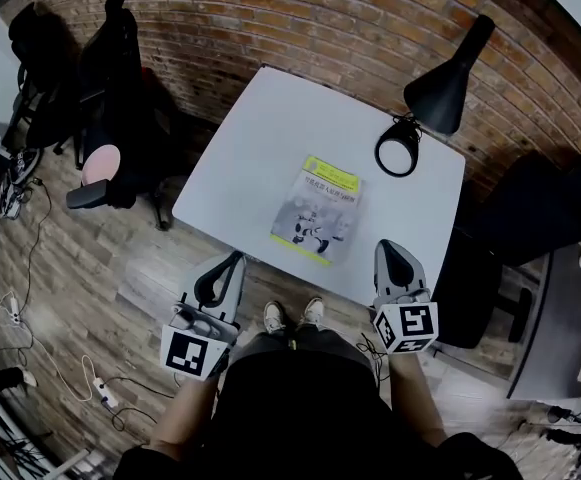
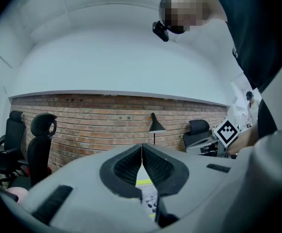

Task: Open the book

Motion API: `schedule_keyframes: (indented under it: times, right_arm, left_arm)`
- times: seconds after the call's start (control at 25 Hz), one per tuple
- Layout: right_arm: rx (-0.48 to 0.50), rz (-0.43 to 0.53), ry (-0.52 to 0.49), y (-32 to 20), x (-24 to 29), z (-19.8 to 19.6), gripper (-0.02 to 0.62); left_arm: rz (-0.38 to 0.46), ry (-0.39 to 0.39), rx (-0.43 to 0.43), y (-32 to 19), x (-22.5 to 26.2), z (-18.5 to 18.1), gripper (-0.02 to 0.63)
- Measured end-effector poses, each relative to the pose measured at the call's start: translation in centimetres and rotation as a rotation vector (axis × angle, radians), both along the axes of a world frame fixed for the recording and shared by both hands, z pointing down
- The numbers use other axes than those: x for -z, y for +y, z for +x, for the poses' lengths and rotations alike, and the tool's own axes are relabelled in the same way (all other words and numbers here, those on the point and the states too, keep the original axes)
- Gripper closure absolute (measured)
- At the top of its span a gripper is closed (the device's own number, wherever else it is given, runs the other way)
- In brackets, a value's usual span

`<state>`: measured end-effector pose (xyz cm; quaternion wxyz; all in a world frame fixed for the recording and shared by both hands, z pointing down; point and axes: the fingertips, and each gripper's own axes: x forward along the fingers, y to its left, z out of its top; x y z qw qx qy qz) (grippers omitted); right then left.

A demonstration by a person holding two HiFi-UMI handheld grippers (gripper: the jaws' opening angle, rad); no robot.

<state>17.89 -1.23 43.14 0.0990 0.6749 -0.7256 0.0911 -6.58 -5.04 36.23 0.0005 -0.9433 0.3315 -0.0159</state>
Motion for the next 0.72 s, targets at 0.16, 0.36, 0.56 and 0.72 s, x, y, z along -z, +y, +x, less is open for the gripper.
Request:
schedule_keyframes:
  times: [0.16, 0.36, 0.56, 0.72]
  right_arm:
    - [0.003, -0.061, -0.047, -1.2, -3.3, 0.2, 0.580]
    - [-0.012, -0.176, -0.132, -2.6, -9.2, 0.2, 0.531]
    - [-0.030, -0.279, -0.182, -3.7, -15.1, -0.4, 0.517]
    - [-0.041, -0.330, -0.230, -4.5, -18.0, -0.8, 0.492]
  left_arm:
    - [-0.012, -0.018, 0.020, -0.2, -0.5, -0.5, 0.580]
    - [-0.024, -0.034, 0.041, -0.3, -0.8, -0.9, 0.578]
    - [-0.053, -0.059, 0.069, 0.0, -1.5, -1.6, 0.578]
    - [-0.049, -0.082, 0.089, -0.1, -1.6, -2.1, 0.578]
